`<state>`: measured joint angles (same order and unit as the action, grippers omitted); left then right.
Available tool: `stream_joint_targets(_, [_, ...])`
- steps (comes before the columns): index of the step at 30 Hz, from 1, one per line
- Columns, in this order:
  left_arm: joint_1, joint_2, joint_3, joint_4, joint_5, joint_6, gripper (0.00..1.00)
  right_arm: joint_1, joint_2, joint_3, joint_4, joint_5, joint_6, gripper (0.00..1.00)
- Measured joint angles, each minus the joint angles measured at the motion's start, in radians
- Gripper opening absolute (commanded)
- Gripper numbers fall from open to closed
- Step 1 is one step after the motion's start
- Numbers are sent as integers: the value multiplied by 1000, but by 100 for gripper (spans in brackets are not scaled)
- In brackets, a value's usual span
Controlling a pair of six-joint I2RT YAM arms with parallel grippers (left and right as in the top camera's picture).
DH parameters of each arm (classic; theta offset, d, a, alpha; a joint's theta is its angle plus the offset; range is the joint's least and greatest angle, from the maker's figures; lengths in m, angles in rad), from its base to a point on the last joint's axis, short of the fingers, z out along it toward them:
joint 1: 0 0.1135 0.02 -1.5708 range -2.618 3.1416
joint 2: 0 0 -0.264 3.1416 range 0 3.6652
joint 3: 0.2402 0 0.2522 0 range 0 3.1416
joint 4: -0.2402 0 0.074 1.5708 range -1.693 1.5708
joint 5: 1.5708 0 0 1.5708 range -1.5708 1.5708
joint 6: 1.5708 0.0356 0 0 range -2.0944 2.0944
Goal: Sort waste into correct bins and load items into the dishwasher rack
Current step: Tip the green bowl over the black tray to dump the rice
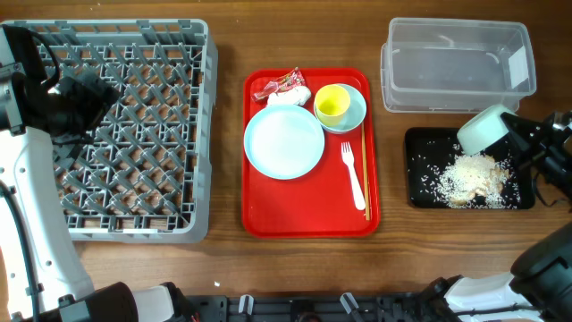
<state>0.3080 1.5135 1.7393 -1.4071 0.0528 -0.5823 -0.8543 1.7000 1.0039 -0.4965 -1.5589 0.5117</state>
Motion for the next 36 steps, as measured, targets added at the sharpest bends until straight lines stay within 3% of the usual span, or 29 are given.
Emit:
stream_joint_targets(9, [0, 0, 0, 0, 0, 0, 100, 0, 0, -1, -92, 59, 51, 4])
stream_joint_targets(13, [0, 0, 0, 0, 0, 0, 100, 0, 0, 0, -36, 72, 50, 4])
stream_joint_targets(16, [0, 0, 0, 0, 0, 0, 100, 0, 0, 0, -146, 31, 24, 4])
stream_joint_targets(20, [0, 0, 0, 0, 0, 0, 100, 0, 0, 0, -49, 74, 33, 4])
stream_joint_targets(23, [0, 0, 0, 0, 0, 0, 100, 0, 0, -1, -138, 60, -3, 5])
stream_joint_targets(28, [0, 0, 0, 0, 0, 0, 100, 2, 1, 0, -91, 119, -32, 4])
stream_joint_targets(30, [0, 0, 0, 1, 0, 0, 100, 2, 1, 2, -217, 120, -78, 4])
stream_joint_targets(33, [0, 0, 0, -2, 0, 0, 100, 3, 2, -5, -138, 142, -121, 4])
stream_joint_targets(36, [0, 0, 0, 0, 0, 0, 100, 3, 3, -1, -276, 105, -160, 4])
